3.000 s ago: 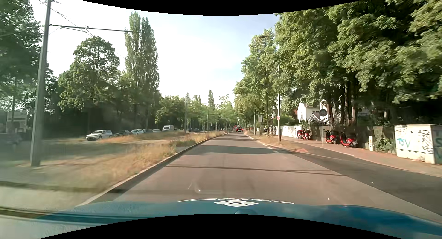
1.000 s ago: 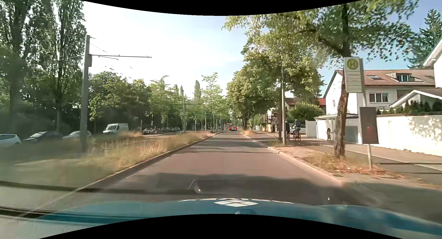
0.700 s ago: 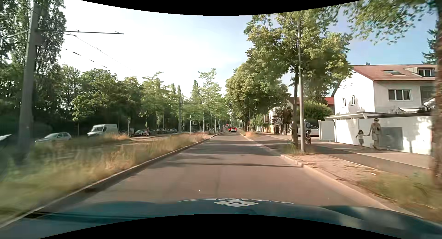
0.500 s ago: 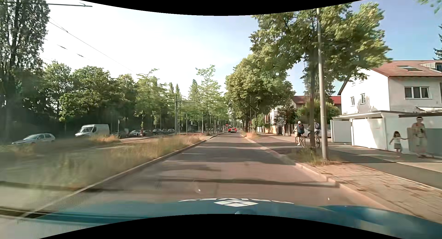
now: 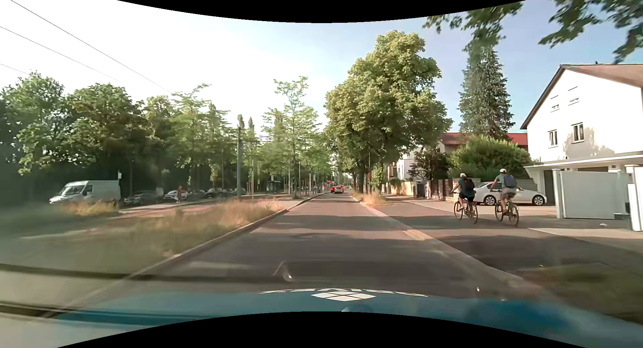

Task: Follow the waypoints while adhering to traffic rules and regulations

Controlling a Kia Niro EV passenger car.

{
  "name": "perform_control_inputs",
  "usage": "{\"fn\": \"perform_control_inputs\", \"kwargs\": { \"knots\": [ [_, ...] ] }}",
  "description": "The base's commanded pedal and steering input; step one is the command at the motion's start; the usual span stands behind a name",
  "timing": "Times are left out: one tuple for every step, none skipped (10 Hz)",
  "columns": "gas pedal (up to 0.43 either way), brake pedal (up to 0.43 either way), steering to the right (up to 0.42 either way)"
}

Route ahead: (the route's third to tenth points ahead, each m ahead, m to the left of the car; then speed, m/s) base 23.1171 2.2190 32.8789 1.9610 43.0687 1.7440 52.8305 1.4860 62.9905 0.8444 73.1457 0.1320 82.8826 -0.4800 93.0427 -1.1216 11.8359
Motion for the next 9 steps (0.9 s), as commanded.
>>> {"fn": "perform_control_inputs", "kwargs": {
  "knots": [
    [0.098,0.0,0.0],
    [0.067,0.0,0.001],
    [0.067,0.0,0.001],
    [0.067,0.0,0.001],
    [0.067,0.0,0.001],
    [0.067,0.0,0.001],
    [0.067,0.0,0.003],
    [0.067,0.0,0.003],
    [0.067,0.0,0.002]
  ]
}}
